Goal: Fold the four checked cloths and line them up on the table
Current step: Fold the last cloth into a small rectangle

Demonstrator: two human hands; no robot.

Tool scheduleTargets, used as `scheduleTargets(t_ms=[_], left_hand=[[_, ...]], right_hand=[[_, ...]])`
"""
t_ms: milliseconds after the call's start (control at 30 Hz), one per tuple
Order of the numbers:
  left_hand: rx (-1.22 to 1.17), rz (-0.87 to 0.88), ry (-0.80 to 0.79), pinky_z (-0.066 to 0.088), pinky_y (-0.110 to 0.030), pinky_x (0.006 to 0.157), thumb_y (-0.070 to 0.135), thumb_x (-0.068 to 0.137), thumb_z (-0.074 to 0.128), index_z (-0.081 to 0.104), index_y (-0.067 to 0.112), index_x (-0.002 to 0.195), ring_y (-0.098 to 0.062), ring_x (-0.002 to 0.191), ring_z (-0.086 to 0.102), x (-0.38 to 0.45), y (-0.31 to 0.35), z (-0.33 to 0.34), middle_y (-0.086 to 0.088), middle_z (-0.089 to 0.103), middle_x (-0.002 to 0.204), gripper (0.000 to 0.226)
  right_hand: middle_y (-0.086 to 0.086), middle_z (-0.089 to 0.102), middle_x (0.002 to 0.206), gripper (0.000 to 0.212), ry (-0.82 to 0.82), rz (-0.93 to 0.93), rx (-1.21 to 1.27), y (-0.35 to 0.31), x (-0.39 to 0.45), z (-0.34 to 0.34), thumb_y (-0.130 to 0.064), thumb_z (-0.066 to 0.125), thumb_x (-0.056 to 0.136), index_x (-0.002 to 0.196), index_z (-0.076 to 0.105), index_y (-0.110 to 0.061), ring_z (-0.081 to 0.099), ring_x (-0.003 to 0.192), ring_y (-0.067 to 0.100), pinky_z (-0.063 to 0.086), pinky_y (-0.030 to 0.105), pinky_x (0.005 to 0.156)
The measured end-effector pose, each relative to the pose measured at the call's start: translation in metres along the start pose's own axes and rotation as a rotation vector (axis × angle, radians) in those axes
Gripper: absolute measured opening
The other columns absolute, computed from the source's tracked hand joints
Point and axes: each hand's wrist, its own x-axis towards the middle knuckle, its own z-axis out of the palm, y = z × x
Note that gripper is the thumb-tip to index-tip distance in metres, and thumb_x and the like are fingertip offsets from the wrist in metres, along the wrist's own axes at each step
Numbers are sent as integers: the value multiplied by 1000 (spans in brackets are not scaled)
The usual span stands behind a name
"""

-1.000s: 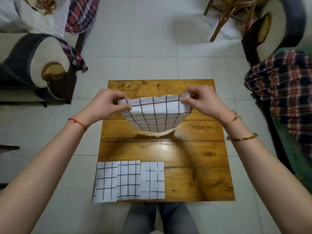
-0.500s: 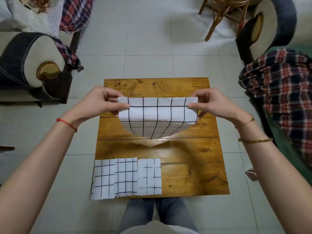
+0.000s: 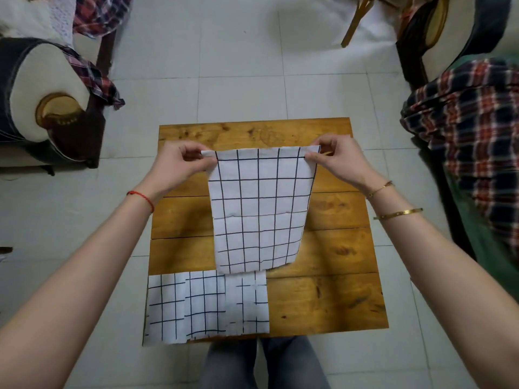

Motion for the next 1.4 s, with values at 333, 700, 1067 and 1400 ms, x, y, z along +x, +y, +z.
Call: scheduleTargets(t_ms=[333,700,1067,1400], left_hand=[[76,-92,55,51,-12,78,15,84,73,74,23,93,1,84,65,38,-68,47,10,71,91,12],[99,-228,-120,52,-25,90,12,87,69,74,20,96,-10,98,64,5,-136,90,4,72,101,13],[323,-212,-223,42,-35,106,0,89,58,69,29,95,-11,114,53,-28,-197,128,6,67,112,31],[671,9,-148,31,-46,112,19,94,47,41,15,143,-23,137,32,7,-195,153,-3,42,147,49]], right_hand=[[7,72,78,14,146,122,9,64,41,63,-23,70,86,84,70,-9,68,69,24,57,41,73],[5,73,83,3,-27,251,11,136,-6,121,-12,70,86,88,72,-13,67,78,22,51,21,69],[-2,68,110,37,-172,288,-127,167,-49,160,1,47,87,112,65,-18,58,71,3,50,15,70],[5,58,132,42,-77,-103,-468,153,15,196,-19,39,90,126,58,-11,44,125,29,39,46,106]])
